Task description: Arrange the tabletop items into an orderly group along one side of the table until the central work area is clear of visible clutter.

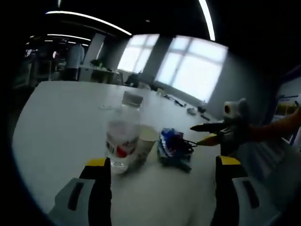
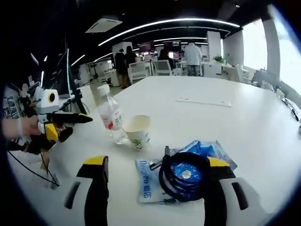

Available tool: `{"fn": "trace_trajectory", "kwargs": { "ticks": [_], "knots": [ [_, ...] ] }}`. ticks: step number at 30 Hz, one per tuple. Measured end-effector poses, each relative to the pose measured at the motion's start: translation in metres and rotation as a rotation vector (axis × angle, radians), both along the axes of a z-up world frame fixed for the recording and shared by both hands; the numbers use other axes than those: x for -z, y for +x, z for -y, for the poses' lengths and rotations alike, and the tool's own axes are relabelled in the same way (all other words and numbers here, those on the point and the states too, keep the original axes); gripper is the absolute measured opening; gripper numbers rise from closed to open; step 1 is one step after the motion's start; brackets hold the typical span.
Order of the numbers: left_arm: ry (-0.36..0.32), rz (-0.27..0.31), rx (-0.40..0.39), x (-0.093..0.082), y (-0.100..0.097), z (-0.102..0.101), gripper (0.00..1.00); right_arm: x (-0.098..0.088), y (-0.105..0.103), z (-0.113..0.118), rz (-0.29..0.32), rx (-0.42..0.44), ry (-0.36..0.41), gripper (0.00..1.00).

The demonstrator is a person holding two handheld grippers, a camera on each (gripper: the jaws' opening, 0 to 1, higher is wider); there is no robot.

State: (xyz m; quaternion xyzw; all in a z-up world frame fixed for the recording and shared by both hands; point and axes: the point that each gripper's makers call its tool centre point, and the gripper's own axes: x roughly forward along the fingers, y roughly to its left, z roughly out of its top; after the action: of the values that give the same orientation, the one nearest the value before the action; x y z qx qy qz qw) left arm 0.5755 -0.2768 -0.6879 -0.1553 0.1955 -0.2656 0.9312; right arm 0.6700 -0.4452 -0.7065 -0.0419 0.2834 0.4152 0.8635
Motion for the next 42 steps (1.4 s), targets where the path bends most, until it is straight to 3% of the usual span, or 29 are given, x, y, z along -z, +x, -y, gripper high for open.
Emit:
{"fn": "trace_trajectory", "kwargs": {
  "ticks": [7, 17, 27, 42],
  "knots": [
    [0.005, -0.011, 0.023, 0.003, 0.002, 0.016, 0.89, -0.012, 0.01, 0.033, -0.011, 0.051, 0.021, 0.81],
    [0.005, -0.012, 0.064, 0.0, 0.007, 0.046, 0.87, -0.025, 0.01, 0.061, -0.025, 0.03, 0.022, 0.8],
    [0.022, -0.014, 0.087, -0.006, 0.012, 0.069, 0.86, -0.037, 0.021, 0.084, -0.042, 0.032, 0.06, 0.75],
    [0.051, -0.015, 0.08, -0.014, 0.024, 0.096, 0.83, -0.038, 0.029, 0.107, -0.072, -0.04, 0.074, 0.73]
  ]
}}
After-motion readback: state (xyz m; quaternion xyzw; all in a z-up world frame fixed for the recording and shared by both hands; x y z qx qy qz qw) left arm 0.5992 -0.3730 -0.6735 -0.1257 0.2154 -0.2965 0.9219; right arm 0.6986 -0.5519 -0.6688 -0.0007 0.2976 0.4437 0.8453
